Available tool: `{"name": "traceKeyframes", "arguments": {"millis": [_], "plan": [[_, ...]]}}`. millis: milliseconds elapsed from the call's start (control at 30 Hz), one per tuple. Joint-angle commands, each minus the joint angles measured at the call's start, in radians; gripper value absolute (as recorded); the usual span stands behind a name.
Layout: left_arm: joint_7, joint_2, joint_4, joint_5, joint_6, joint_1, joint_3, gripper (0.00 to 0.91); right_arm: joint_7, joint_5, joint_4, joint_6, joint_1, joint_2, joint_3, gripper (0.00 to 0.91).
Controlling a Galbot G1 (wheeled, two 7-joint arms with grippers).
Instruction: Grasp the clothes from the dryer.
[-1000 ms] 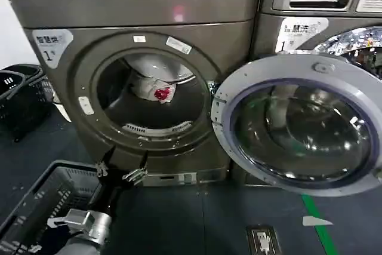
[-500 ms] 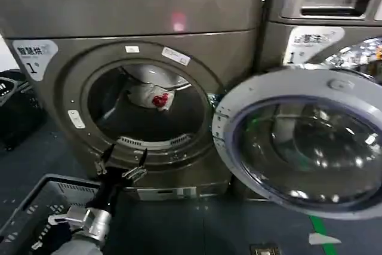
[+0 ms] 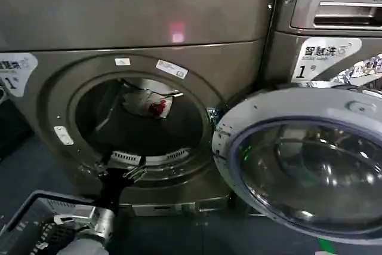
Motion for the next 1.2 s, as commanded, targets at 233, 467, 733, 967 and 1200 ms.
{"name": "traceKeyframes", "arguments": {"millis": [233, 467, 733, 967, 1200], "plan": [[-0.019, 0.001, 0.015, 0.010, 0.010, -0.016, 0.014, 0.907, 0.008, 0.014, 0.001, 0.004, -0.019, 0.003, 0.030, 0.907], [-0.017, 0.003, 0.022, 0.012, 0.009, -0.028, 0.023, 0.907, 0.010, 0.037, 0.002, 0.006, -0.029, 0.010, 0.051, 0.907], [-0.017, 0.005, 0.028, 0.009, 0.009, -0.033, 0.020, 0.907, 0.007, 0.039, 0.000, 0.005, -0.034, 0.010, 0.062, 0.907], [-0.016, 0.011, 0.026, 0.006, 0.012, -0.037, 0.021, 0.907, 0.007, 0.038, -0.002, 0.005, -0.033, 0.009, 0.061, 0.907], [-0.017, 0.015, 0.021, 0.004, 0.011, -0.032, 0.017, 0.907, 0.005, 0.040, 0.000, 0.005, -0.036, 0.011, 0.062, 0.907]]}}
